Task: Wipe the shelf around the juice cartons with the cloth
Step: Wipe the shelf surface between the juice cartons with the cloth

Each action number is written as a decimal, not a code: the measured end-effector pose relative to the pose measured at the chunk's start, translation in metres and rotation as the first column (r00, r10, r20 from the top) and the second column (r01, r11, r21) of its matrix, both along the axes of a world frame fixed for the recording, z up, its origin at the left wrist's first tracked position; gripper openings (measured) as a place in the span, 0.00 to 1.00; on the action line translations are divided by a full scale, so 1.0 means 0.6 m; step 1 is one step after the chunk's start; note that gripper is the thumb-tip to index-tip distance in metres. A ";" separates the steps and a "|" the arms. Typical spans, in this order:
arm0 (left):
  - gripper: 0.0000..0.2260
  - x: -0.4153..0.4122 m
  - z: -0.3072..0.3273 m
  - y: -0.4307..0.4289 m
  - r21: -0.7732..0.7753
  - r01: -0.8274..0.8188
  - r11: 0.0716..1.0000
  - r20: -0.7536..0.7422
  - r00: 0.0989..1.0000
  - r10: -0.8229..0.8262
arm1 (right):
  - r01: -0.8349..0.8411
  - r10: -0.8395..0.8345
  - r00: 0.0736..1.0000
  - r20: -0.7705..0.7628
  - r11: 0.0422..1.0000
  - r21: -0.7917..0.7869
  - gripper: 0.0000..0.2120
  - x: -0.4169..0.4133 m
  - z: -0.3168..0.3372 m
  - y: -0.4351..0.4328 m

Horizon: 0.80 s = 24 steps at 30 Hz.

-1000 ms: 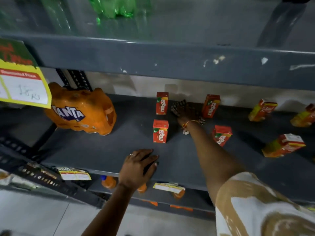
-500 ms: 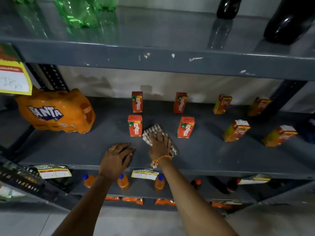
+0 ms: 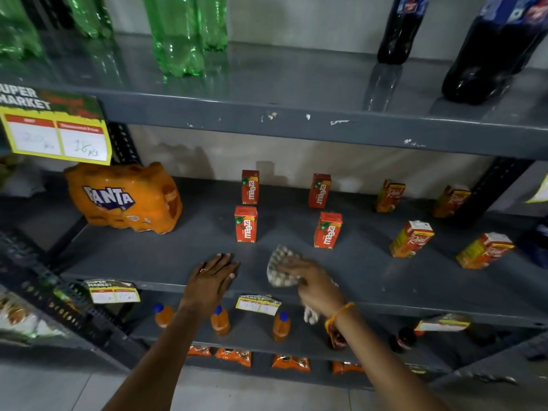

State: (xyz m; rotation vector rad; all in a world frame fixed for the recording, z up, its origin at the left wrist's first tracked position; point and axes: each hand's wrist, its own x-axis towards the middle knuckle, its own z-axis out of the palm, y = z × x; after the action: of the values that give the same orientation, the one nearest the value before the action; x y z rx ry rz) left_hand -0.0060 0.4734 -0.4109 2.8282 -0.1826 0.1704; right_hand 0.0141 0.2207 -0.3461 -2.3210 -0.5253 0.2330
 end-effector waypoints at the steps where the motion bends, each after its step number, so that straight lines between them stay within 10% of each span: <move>1: 0.27 -0.002 -0.001 0.005 -0.007 -0.016 1.000 -0.016 1.000 0.016 | 0.063 -0.060 0.997 0.052 0.997 -0.049 0.30 0.019 -0.005 0.013; 15: 0.33 -0.021 0.008 0.104 0.013 -0.132 0.991 -0.141 0.981 0.133 | 0.039 -0.003 0.995 0.102 0.935 -0.352 0.30 0.014 -0.060 0.209; 24: 0.32 -0.002 0.004 0.229 0.073 -0.146 0.987 -0.103 0.983 0.153 | -0.067 0.067 0.998 -0.012 0.997 0.024 0.25 -0.019 0.005 0.322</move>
State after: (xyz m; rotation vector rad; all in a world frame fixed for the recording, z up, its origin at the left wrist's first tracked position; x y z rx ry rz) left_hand -0.0071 0.6111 -0.4083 2.9067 0.0501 0.0439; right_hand 0.0025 0.4137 -0.3431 -2.2795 -0.5969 0.2719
